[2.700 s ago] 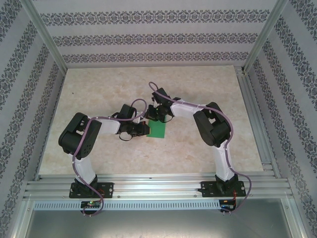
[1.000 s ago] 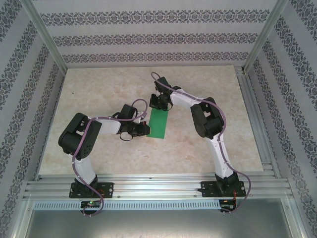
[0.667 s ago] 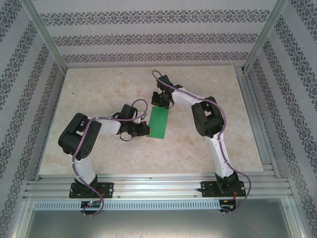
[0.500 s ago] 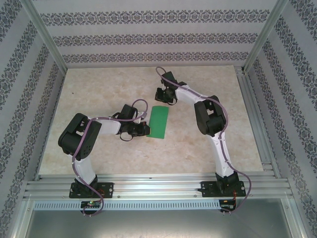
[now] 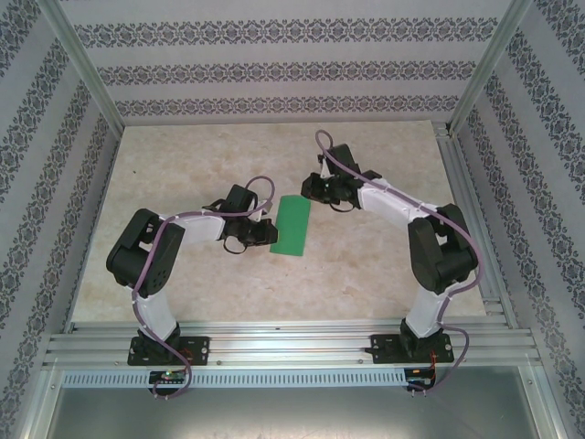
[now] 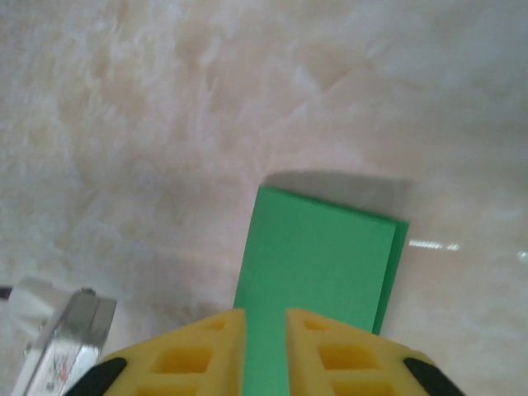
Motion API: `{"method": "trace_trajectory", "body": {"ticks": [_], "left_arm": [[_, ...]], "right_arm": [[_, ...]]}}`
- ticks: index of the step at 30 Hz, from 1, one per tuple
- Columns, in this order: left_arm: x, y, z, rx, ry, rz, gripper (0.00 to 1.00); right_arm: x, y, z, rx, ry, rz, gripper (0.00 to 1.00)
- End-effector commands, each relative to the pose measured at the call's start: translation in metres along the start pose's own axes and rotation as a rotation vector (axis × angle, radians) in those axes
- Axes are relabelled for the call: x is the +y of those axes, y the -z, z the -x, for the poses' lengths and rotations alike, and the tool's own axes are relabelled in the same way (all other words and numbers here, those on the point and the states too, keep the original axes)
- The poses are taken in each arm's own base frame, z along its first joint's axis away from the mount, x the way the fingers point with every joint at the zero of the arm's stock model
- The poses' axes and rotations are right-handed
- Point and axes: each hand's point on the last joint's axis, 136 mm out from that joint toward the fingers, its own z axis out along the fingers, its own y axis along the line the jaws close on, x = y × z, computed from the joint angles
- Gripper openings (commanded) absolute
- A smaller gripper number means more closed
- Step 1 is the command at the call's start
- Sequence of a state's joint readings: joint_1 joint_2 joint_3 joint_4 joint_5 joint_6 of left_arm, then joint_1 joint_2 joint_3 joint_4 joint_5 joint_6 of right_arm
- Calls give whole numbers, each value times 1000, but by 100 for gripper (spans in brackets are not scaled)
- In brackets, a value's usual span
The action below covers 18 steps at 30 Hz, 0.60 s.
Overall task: Fold a paper plane with a square sheet of paper (fold left side to right side)
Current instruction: Hold the square sheet of paper at the center of the table.
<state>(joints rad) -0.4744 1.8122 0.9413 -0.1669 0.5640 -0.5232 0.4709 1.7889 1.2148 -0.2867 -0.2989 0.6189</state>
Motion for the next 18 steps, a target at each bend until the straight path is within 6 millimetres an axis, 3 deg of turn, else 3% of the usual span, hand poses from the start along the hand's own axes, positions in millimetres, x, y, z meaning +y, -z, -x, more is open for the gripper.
{"method": "trace_trajectory", "body": {"ticks": [1,6,18], "left_arm": [[-5,5,-1,5,-25,16,11],[-11,7,9,-9,-38,8,11],[-15,-9,31,-11,-38,2,11]], "right_arm": [[12,-18,-46,63,-126,101,14],[14,-37,-94,152,-139,70,11],[-11,-56,-145,264,-168,-23,10]]}}
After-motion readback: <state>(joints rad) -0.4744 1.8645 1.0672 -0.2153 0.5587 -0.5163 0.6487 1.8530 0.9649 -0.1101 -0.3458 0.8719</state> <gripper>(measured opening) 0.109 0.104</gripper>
